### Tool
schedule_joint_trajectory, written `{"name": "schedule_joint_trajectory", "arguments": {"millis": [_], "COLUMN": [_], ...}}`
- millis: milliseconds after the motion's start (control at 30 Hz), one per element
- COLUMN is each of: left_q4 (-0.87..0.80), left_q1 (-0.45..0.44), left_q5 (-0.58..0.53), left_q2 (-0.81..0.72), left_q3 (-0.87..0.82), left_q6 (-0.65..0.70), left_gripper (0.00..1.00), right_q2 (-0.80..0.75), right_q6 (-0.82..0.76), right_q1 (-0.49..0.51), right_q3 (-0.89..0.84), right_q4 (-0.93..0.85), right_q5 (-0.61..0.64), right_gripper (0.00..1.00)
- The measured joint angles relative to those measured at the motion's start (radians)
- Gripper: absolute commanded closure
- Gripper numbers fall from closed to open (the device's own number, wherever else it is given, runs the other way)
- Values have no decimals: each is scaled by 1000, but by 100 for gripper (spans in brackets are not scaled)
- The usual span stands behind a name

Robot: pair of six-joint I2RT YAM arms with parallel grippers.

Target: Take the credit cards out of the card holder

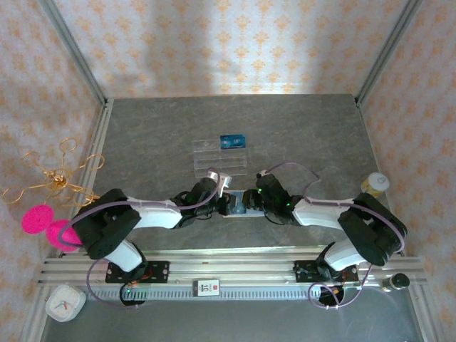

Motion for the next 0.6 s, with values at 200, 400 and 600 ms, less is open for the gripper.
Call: {"name": "schedule_joint_trajectory", "arguments": {"millis": [200, 400, 600], "left_q4": [-8, -12, -2], "left_q1": [1, 2, 7], "left_q5": [-28, -44, -44], "left_q2": [41, 58, 67], "left_q3": [0, 0, 0], "left_q6": [2, 11, 16], "left_gripper": [90, 99, 100], "right_q2": [20, 52, 77], "right_q6": [0, -11, -19], "right_q1": [-11, -17, -22], "right_q3": [0, 2, 9], "right_q4": [-6, 14, 32], "right_q5": [-15, -37, -52], "right_gripper": [80, 86, 100]}}
